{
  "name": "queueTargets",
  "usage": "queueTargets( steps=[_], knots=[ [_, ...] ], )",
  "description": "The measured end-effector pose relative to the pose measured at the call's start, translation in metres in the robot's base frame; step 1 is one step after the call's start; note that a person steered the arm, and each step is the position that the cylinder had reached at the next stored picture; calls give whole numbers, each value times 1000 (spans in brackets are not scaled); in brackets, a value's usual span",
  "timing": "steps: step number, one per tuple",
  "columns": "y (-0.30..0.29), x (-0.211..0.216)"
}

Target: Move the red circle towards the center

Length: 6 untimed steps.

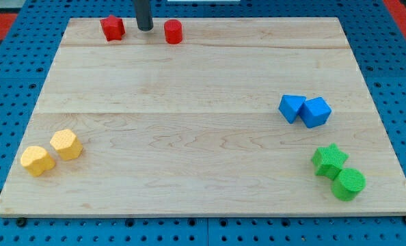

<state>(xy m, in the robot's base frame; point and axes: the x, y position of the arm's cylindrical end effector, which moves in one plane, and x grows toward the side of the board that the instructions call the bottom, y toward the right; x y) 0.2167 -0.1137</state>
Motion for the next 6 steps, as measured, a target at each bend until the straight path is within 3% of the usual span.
queueTargets(
  steps=[3,5,6],
  knots=[
    [39,7],
    [99,117],
    [138,130]
  ],
)
